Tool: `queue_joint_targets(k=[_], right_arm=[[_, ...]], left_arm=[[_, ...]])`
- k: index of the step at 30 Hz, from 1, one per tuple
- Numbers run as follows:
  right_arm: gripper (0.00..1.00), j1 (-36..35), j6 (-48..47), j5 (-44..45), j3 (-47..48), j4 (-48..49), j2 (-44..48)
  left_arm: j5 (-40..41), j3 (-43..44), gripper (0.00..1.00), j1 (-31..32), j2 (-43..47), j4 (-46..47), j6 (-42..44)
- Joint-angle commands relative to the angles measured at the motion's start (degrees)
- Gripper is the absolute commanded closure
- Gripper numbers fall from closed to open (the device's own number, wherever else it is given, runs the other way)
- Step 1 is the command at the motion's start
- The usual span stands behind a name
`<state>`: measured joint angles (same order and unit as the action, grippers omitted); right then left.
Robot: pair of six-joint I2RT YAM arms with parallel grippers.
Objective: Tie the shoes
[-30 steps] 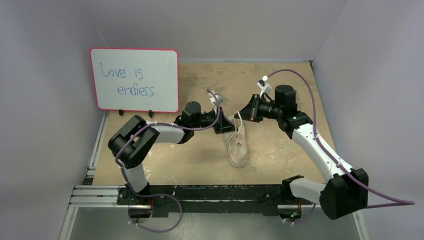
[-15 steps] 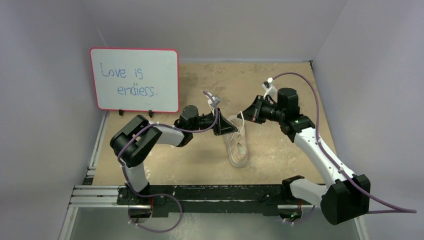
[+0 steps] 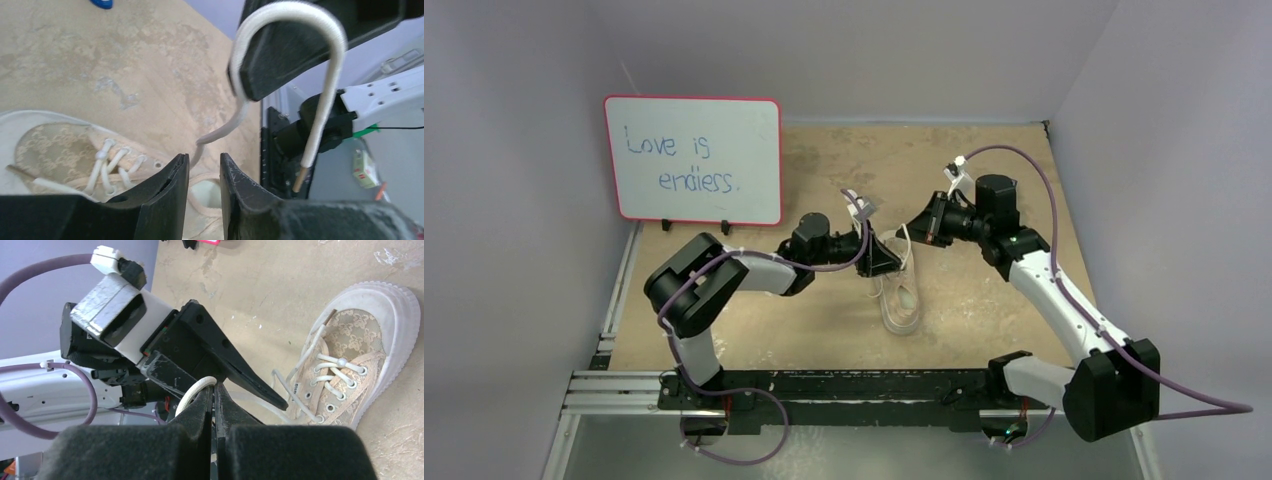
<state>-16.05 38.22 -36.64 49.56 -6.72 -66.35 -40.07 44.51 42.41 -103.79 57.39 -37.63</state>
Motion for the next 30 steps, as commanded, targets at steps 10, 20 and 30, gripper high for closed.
queue_joint_targets(k=[10, 20, 30], right_arm=[[1.00, 0.3, -0.6, -2.2, 1.2, 1.9, 1.9], [1.00, 0.4, -0.7, -2.9, 1.3, 2.0, 1.2], [1.00, 0.4, 0.4, -6.4, 1.8, 5.2, -0.4]], left_arm=[[7.7, -1.6, 0.48, -1.0, 11.1, -25.5, 25.2], [5.5, 3.9, 0.63, -1.3, 4.1, -29.4, 29.8], [-0.8, 4.2, 1.00, -1.4, 7.2, -24.3, 23.6]])
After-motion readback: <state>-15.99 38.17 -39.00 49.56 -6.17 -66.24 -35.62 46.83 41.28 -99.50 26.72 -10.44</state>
